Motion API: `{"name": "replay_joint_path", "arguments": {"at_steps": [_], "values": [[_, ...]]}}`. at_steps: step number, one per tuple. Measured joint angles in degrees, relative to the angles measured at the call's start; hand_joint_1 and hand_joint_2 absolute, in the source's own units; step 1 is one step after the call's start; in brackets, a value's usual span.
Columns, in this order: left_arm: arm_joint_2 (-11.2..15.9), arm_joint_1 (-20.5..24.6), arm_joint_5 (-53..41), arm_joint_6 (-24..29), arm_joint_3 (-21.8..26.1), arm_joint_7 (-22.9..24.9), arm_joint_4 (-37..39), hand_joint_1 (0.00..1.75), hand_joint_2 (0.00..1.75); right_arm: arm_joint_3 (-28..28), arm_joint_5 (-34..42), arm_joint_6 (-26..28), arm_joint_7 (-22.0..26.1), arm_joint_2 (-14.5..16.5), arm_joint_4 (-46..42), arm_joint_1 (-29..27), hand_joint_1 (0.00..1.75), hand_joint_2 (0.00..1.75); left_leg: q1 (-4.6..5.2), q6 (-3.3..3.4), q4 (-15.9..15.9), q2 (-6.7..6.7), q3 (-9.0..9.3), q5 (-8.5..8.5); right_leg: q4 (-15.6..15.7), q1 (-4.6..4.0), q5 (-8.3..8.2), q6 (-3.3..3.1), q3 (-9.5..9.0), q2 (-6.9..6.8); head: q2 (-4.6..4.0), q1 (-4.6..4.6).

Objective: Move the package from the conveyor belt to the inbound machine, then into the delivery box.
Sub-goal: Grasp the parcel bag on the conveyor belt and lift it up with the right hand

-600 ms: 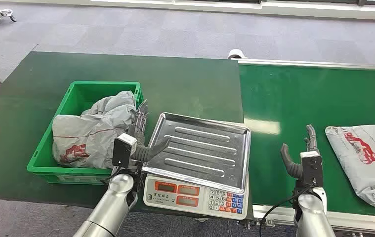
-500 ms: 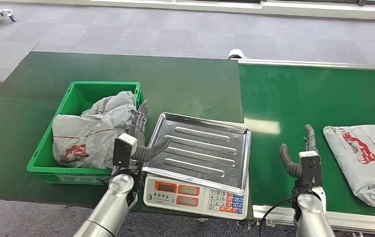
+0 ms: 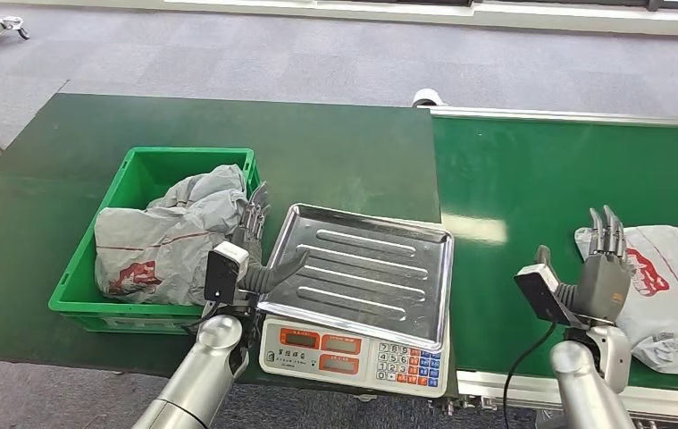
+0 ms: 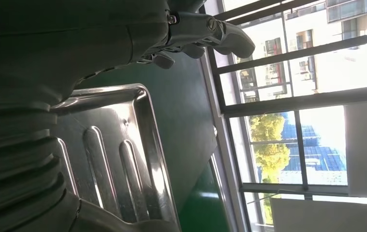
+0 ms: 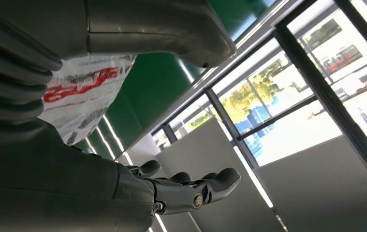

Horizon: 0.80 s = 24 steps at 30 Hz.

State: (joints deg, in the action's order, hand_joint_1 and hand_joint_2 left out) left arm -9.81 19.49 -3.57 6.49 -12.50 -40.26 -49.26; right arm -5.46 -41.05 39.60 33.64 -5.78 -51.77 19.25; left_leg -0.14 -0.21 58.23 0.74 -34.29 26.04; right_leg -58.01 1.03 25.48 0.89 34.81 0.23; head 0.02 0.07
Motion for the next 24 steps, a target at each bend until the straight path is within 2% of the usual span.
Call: {"name": "replay_joint_path", "arguments": {"at_steps": [4,8,12,16,20,24], "values": [[0.0,-0.1,-0.5,0.0,0.0,0.0,0.3,0.00,1.75,-4.2,-5.6,0.3,-3.3,0.4,-3.6,-1.5,0.00,0.00,-0.01,0.00,0.0,0.08,-0.02,0.00,0.0,-0.01,0.01,0.00,0.00,-0.06,0.00,-0.01],[0.0,-0.1,-0.8,0.0,0.1,0.0,0.4,0.00,1.75,-8.3,-16.9,0.4,-7.3,1.4,-8.5,-3.3,0.00,0.00,-0.01,-0.01,0.0,0.05,-0.02,0.00,0.0,-0.01,0.01,0.00,0.02,-0.02,0.00,0.00],[0.0,-0.1,-0.9,0.0,0.2,0.0,0.4,0.00,1.75,-11.0,-19.4,0.4,-8.4,2.3,-11.0,-4.0,0.00,0.00,-0.01,0.00,0.0,0.06,-0.03,0.00,0.0,-0.01,0.02,0.00,0.00,-0.04,0.00,-0.01],[0.0,-0.2,-1.3,-0.1,0.6,0.0,0.4,0.00,1.75,-13.5,-25.6,0.4,-11.8,3.4,-12.1,-4.0,0.00,0.00,-0.01,0.00,0.0,0.01,-0.01,0.00,0.0,0.00,0.01,0.00,0.00,0.00,0.00,-0.01],[0.0,-0.4,-1.9,-0.2,1.2,0.0,0.3,0.00,1.75,-15.1,-27.5,-0.1,-16.9,4.1,-12.3,-3.9,0.00,0.00,-0.01,0.00,0.0,0.02,-0.01,-0.01,0.0,-0.01,0.01,0.00,-0.01,-0.01,0.00,-0.01],[0.0,-0.6,-2.4,-0.5,1.7,0.0,0.3,0.00,1.75,-16.4,-26.1,-3.3,-21.8,4.1,-11.4,-3.4,0.00,0.00,-0.01,0.00,0.0,0.01,-0.01,-0.01,0.0,-0.01,0.01,0.00,0.00,0.00,0.00,-0.01]]}}
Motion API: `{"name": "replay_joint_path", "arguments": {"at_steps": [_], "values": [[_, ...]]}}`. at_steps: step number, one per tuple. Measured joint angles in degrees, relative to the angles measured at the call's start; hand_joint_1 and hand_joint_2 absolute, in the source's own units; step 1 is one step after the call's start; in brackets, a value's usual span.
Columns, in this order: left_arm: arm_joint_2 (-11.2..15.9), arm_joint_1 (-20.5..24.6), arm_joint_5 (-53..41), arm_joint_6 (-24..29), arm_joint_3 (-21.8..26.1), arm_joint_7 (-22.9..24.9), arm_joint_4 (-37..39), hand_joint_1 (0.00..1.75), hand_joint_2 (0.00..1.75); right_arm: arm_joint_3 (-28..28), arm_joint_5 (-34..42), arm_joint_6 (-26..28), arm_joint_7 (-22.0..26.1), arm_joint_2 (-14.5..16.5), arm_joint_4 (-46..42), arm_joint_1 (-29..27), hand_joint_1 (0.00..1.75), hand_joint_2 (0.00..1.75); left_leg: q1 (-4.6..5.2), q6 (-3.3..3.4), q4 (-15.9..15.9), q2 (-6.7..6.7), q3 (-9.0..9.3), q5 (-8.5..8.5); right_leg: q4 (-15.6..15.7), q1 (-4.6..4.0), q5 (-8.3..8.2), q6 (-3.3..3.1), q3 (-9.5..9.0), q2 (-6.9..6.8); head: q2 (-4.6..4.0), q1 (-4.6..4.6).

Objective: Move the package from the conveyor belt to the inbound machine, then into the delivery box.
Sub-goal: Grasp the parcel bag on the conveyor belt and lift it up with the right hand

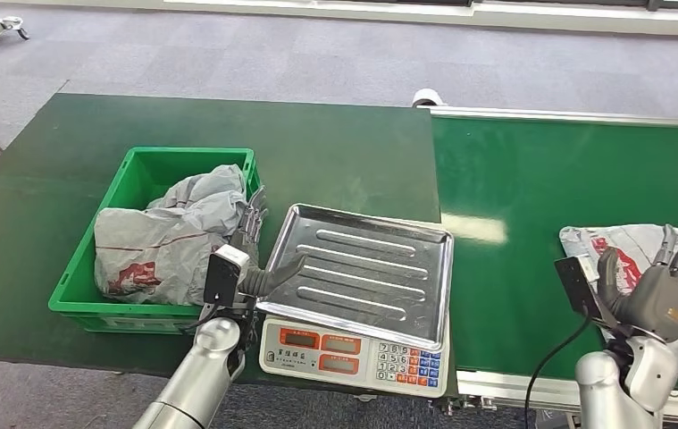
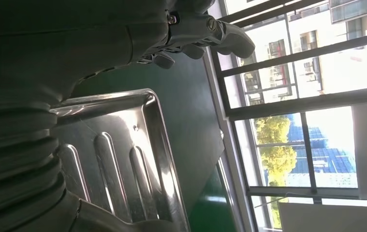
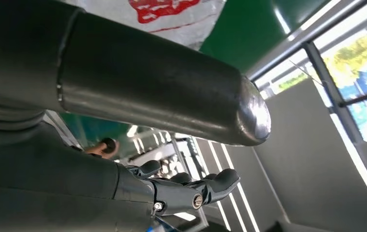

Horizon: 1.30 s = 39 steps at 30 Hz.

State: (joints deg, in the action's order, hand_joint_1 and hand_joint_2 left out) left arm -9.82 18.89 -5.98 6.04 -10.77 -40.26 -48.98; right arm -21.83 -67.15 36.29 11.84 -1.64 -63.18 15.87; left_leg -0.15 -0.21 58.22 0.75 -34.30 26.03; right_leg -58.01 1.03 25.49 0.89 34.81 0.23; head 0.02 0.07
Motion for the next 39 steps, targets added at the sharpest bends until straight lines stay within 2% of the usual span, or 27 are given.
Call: {"name": "replay_joint_path", "arguments": {"at_steps": [15,22,28,32,39], "values": [[0.0,-0.1,-0.3,-0.2,0.9,0.0,-0.1,0.00,1.75,-1.5,0.5,-2.4,-2.3,-0.5,3.1,1.0,0.00,0.00,0.00,0.00,0.0,0.00,0.00,0.00,0.0,0.00,0.00,0.00,0.00,0.00,0.00,0.00],[0.0,-0.1,-1.1,-1.0,1.0,0.0,-0.1,0.00,1.75,-3.3,0.3,-7.2,-7.9,-2.4,9.6,3.2,0.00,0.00,0.01,0.00,0.0,0.01,0.00,0.00,0.0,0.01,0.00,0.00,0.00,-0.01,0.00,0.00],[-0.2,0.3,-1.5,-1.5,1.1,0.0,0.5,0.00,1.75,-4.5,-2.4,-16.3,-13.8,-5.7,21.9,6.7,0.00,0.00,0.01,0.01,0.0,0.02,0.00,0.00,0.0,0.01,-0.01,0.01,0.00,-0.01,0.00,0.00],[-0.2,0.4,-1.8,-1.5,1.3,0.0,1.0,0.00,1.75,-4.6,-4.0,-18.6,-16.4,-7.4,27.9,8.5,0.00,1.75,0.00,0.00,0.0,0.02,0.00,0.00,0.0,0.00,-0.01,0.00,0.01,0.00,0.00,0.00],[-0.5,0.7,-1.9,-1.2,1.8,0.0,1.7,0.00,1.75,-4.7,-2.3,-23.2,-14.9,-8.8,34.2,11.0,0.00,1.75,0.00,0.00,0.0,-0.01,0.00,0.00,0.0,0.00,-0.01,0.00,0.02,0.02,0.00,0.00]]}}
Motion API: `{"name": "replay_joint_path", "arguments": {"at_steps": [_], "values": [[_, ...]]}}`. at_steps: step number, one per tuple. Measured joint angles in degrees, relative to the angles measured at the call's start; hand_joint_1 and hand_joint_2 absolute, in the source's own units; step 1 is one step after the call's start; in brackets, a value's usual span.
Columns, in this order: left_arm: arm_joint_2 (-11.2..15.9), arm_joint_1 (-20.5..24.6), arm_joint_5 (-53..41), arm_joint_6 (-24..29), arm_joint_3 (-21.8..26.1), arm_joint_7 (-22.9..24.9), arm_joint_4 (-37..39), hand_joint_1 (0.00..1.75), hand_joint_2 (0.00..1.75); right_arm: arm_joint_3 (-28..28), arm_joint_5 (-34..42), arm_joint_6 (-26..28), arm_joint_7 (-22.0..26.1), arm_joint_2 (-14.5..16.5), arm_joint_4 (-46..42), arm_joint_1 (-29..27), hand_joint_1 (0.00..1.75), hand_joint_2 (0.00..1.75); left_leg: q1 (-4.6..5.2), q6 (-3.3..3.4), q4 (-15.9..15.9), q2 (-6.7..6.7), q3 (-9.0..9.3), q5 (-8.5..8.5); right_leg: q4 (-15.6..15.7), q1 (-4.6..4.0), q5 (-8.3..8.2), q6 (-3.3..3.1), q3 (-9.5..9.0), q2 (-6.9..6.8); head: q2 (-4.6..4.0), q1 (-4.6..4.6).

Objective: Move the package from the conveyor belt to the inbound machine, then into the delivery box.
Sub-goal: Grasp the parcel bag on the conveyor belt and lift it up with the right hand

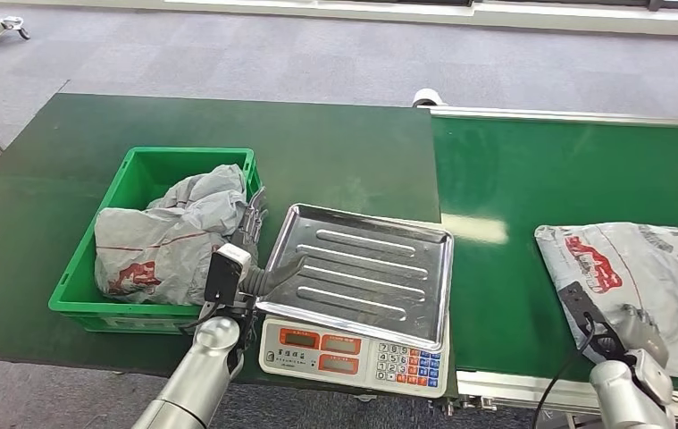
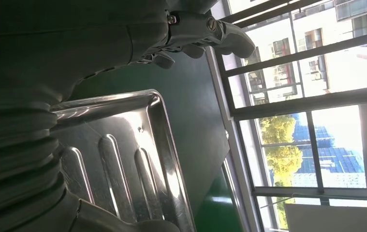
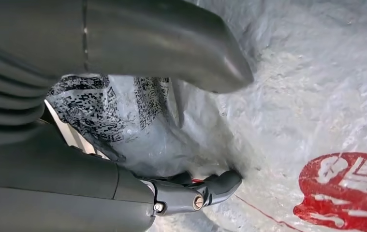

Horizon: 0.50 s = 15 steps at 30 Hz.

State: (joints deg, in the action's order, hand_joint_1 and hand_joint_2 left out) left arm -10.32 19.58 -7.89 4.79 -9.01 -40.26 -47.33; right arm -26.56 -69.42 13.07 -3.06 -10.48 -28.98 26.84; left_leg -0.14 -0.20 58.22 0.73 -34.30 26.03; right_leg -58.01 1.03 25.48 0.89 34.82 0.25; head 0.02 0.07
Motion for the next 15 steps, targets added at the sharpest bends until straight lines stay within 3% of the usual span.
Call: {"name": "replay_joint_path", "arguments": {"at_steps": [4,8,15], "values": [[0.0,0.4,0.0,0.0,0.2,0.0,0.5,0.00,1.75,-0.7,2.4,-4.3,2.4,-0.5,2.2,1.3,0.00,1.75,0.00,0.00,0.0,-0.01,0.01,0.00,0.0,0.00,0.00,0.00,-0.01,0.01,0.00,0.00],[0.0,0.5,0.0,0.2,0.2,0.0,0.8,0.00,1.75,-1.1,3.5,-7.1,3.5,-0.7,3.7,2.2,0.00,0.00,0.00,0.00,0.0,-0.02,0.03,0.00,0.0,0.00,-0.01,0.00,-0.02,0.01,0.00,0.00],[-0.1,0.6,0.0,0.4,0.3,0.0,1.3,0.00,1.75,-1.1,2.6,-9.7,1.8,-0.8,4.7,2.9,0.00,0.00,0.00,0.01,0.0,-0.01,0.07,-0.01,0.0,-0.01,-0.01,0.00,-0.08,0.00,0.00,0.00]]}}
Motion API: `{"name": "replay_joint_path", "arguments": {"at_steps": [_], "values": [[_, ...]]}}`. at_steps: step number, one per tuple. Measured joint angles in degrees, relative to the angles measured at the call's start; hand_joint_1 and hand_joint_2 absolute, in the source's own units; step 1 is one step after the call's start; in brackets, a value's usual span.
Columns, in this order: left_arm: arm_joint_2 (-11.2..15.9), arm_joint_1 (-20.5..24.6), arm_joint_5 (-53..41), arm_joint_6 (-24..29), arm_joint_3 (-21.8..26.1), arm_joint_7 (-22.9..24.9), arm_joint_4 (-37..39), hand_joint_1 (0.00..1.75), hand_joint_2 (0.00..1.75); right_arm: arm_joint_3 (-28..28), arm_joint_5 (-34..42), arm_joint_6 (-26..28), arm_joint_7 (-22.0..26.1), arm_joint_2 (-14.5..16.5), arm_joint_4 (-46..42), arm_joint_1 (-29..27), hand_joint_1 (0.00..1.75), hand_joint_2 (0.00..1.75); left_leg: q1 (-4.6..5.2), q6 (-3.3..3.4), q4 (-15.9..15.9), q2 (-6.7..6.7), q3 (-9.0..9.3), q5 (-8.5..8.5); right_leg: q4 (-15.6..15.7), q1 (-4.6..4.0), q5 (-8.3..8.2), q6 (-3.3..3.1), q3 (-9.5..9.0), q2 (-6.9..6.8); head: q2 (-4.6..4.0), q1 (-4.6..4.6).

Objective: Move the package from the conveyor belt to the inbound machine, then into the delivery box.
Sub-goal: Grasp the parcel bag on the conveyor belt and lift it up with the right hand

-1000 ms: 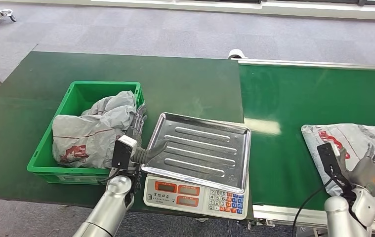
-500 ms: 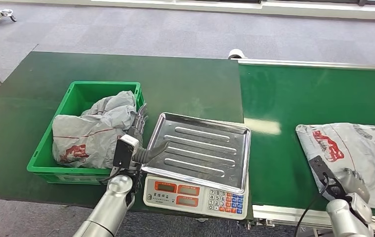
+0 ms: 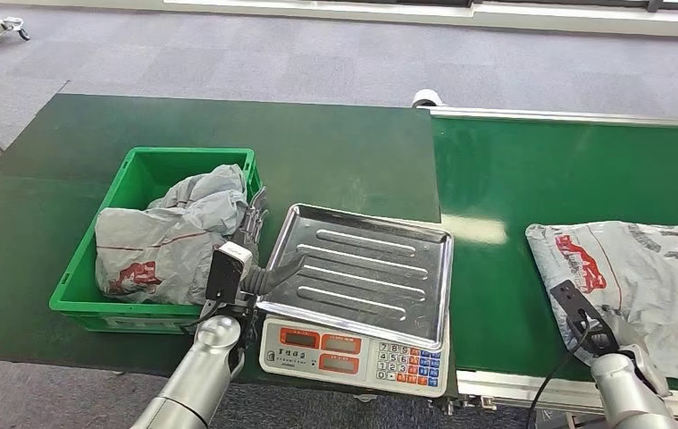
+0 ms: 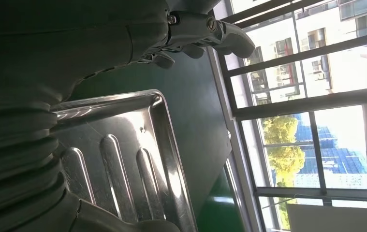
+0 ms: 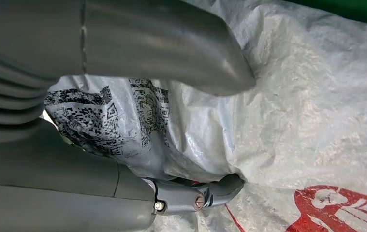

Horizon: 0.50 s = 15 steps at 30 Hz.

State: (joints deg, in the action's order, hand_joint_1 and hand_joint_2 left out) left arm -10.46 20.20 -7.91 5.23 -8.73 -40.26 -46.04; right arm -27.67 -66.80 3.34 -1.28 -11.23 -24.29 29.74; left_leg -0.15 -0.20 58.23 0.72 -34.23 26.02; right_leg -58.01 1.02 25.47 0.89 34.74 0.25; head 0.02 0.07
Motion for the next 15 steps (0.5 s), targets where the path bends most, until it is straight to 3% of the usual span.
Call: {"name": "replay_joint_path", "arguments": {"at_steps": [2,4,6,8,15], "values": [[0.0,0.0,0.0,0.0,0.0,0.0,0.0,0.00,1.75,0.0,-0.3,-0.2,-0.4,0.0,0.1,0.2,0.00,0.00,0.00,0.00,0.0,0.01,0.01,0.00,0.0,0.00,-0.01,0.01,-0.02,-0.01,0.00,0.00],[0.0,0.0,0.0,0.1,0.0,0.0,0.0,0.00,1.75,0.0,-0.5,-0.2,-0.5,0.0,0.2,0.3,0.06,0.87,0.00,0.01,0.0,0.02,0.02,0.00,0.0,0.00,-0.01,0.02,-0.05,-0.01,0.00,0.00],[0.0,0.0,0.0,0.1,0.0,0.0,0.0,0.00,1.75,0.0,-0.6,-0.1,-0.4,0.0,0.2,0.3,0.93,1.75,0.00,0.01,0.0,0.02,0.02,0.00,0.0,0.00,-0.02,0.03,-0.06,-0.01,0.00,0.00],[-0.1,0.0,0.0,0.1,0.1,0.0,0.0,0.00,1.75,0.0,-0.4,0.6,0.3,0.1,0.2,0.4,1.75,1.75,0.00,0.01,0.0,0.02,0.02,0.00,0.0,0.01,-0.03,0.04,-0.08,-0.01,0.00,0.00],[-0.1,-0.3,0.0,0.2,0.6,0.0,-0.1,0.00,1.75,0.2,0.9,2.8,3.1,0.4,0.0,0.8,1.75,1.75,0.00,0.00,0.0,0.01,0.05,-0.01,0.0,0.00,-0.05,0.02,-0.08,-0.01,0.00,0.00]]}}
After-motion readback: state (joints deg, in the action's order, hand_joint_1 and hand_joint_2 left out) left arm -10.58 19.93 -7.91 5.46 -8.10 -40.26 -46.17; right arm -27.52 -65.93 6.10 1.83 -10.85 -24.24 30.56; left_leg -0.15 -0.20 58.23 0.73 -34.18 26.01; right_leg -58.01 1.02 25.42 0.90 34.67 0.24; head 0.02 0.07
